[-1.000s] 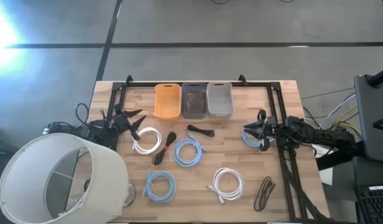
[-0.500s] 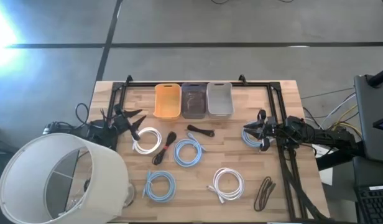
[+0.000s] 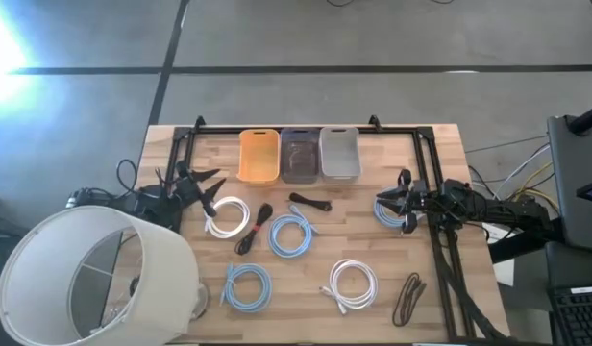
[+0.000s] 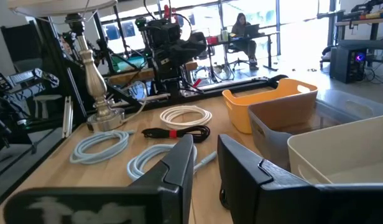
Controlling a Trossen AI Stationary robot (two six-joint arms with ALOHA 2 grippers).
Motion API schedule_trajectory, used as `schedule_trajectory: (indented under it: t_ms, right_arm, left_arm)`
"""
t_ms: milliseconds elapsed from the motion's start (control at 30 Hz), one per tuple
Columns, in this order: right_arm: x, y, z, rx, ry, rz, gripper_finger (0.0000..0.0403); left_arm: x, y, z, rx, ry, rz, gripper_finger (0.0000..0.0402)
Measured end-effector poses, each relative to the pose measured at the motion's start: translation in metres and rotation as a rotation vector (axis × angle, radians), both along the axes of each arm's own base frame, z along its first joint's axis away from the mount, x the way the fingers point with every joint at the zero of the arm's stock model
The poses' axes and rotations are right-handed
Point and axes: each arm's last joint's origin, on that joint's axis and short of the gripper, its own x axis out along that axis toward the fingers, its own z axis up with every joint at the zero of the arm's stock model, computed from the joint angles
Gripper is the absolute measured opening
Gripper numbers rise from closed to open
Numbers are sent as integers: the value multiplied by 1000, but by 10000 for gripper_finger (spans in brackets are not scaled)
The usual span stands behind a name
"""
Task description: Pick & Place USB Port
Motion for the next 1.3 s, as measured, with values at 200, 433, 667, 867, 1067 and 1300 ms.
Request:
schedule_trajectory:
  t_ms: [200, 433, 667, 867, 1067, 1300]
  right_arm:
    - [0, 0, 0, 0, 1, 0, 77]
    - [0, 0, 0, 0, 0, 0, 84]
    - [0, 0, 0, 0, 1, 0, 74]
    - [0, 0, 0, 0, 0, 0, 68]
    - [0, 0, 0, 0, 0, 0, 77]
    - [0, 0, 0, 0, 0, 0, 84]
  left_arm:
    - [0, 0, 0, 0, 0, 0, 161]
    - [0, 0, 0, 0, 0, 0, 161]
    - [0, 0, 0, 0, 0, 0, 161]
    - [0, 0, 0, 0, 0, 0, 161]
    - [0, 0, 0, 0, 0, 0, 161]
    - [0, 0, 0, 0, 0, -1, 161]
